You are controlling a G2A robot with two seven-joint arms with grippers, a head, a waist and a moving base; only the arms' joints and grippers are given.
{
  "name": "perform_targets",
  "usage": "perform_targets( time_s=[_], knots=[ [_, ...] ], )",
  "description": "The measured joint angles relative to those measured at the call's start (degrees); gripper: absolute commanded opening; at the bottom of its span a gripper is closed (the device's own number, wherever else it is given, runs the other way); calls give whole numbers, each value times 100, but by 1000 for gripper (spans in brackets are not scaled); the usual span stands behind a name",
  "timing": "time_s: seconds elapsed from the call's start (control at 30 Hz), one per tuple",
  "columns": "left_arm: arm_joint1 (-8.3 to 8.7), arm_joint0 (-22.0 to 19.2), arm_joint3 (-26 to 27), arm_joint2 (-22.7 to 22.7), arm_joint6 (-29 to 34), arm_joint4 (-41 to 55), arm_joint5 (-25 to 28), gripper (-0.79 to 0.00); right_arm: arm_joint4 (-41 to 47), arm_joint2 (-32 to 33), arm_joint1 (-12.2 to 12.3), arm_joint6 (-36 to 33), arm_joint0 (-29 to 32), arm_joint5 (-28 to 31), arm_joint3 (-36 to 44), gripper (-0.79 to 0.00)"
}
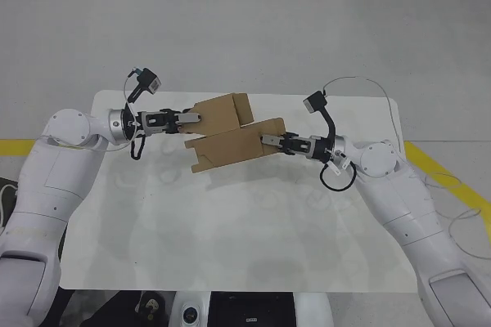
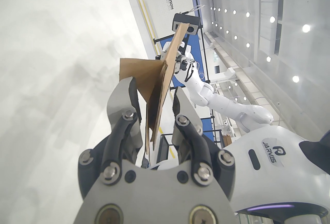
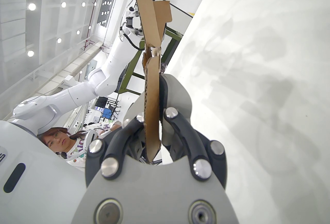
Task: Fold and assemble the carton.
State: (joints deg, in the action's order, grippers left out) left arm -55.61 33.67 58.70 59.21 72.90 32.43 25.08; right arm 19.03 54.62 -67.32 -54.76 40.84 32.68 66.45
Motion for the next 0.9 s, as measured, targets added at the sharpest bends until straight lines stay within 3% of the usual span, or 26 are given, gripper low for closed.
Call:
perform_targets(
  time_s=[0.07,0.43,0.53,0.63,0.7,0.83,0.87,0.9],
  knots=[
    [1,5,10,27,30,35,-19,-640,-19,6,-2,4,9,-10,-3,-785],
    [16,60,82,178,166,79,-70,-560,-192,74,-10,144,57,-133,-20,-785],
    [11,72,112,183,155,52,-95,-570,-211,86,-12,156,78,-158,8,-785],
    [-1,94,165,171,130,34,-118,-631,-208,88,-20,159,87,-177,45,-785],
    [-8,104,191,165,112,11,-134,-767,-215,93,-24,154,83,-186,55,-785],
    [-17,110,199,166,96,-26,-157,-785,-217,103,-32,145,84,-180,64,-785],
    [-19,109,193,167,92,-36,-161,-785,-218,105,-33,141,85,-178,64,-754],
    [-22,106,182,169,85,-48,-164,-785,-219,108,-35,136,85,-177,63,-637]
  ],
)
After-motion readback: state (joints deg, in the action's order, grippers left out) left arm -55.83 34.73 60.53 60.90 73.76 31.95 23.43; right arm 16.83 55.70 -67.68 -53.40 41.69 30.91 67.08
